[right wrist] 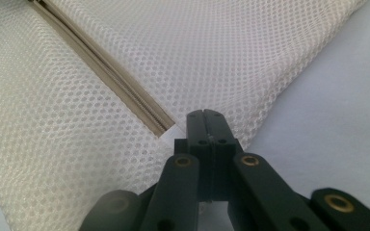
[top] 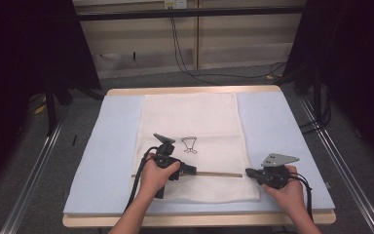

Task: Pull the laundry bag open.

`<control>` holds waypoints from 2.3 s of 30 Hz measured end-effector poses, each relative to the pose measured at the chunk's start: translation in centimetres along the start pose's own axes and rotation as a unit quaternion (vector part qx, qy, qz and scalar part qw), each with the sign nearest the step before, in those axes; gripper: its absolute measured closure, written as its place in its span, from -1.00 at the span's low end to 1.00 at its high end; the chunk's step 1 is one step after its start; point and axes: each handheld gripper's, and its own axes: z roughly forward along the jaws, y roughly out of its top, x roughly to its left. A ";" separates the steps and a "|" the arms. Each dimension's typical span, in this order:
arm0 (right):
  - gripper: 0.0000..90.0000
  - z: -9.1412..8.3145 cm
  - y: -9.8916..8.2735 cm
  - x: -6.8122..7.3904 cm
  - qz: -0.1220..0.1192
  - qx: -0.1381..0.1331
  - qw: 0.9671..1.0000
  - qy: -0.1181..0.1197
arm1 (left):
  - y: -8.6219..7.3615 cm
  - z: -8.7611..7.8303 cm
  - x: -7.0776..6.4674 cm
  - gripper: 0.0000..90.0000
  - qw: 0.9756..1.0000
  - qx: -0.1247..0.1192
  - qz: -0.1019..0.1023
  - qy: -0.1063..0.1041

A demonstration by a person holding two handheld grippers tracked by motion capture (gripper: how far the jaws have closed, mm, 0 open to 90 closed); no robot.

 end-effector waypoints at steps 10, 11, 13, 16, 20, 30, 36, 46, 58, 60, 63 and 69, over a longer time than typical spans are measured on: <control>1.00 0.0 0.0 0.0 0.002 -0.001 1.000 -0.002 | -0.2 -0.8 0.3 0.94 1.000 -0.006 -0.007 -0.003; 1.00 0.0 0.0 0.0 0.002 0.000 1.000 -0.002 | -0.2 -0.9 0.3 0.94 1.000 -0.005 -0.004 0.002; 1.00 0.0 0.0 0.0 0.001 0.000 1.000 -0.001 | -0.2 -0.9 0.4 0.94 1.000 -0.006 0.001 0.005; 1.00 0.0 0.0 0.0 -0.002 -0.002 1.000 -0.001 | -0.2 -1.0 0.5 0.94 1.000 -0.004 -0.001 0.008; 1.00 0.0 0.0 0.0 -0.002 -0.001 1.000 -0.001 | -0.2 -1.2 0.6 0.94 1.000 -0.005 -0.004 0.002; 1.00 0.0 0.0 0.0 -0.003 -0.001 1.000 0.000 | -0.5 -2.1 1.2 0.94 1.000 -0.011 -0.009 0.004; 1.00 0.0 0.0 0.0 -0.003 -0.002 1.000 0.001 | -0.7 -2.6 1.8 0.94 1.000 -0.012 -0.010 0.002; 1.00 0.0 0.0 0.0 -0.004 -0.002 1.000 0.000 | -0.7 -3.0 1.9 0.94 1.000 -0.016 -0.017 0.008; 1.00 0.0 0.0 0.0 -0.002 -0.002 1.000 0.001 | -1.1 -3.9 2.6 0.94 1.000 -0.018 -0.020 0.007; 1.00 0.0 0.0 0.0 0.000 -0.001 1.000 -0.001 | -1.2 -4.1 2.7 0.94 0.999 -0.023 -0.021 0.007; 1.00 0.0 0.0 0.0 0.000 -0.001 1.000 0.000 | -1.3 -4.7 3.0 0.94 0.999 -0.026 -0.024 0.007; 1.00 0.0 0.0 0.0 0.000 -0.001 1.000 -0.001 | -1.6 -5.7 3.6 0.94 0.999 -0.034 -0.032 0.004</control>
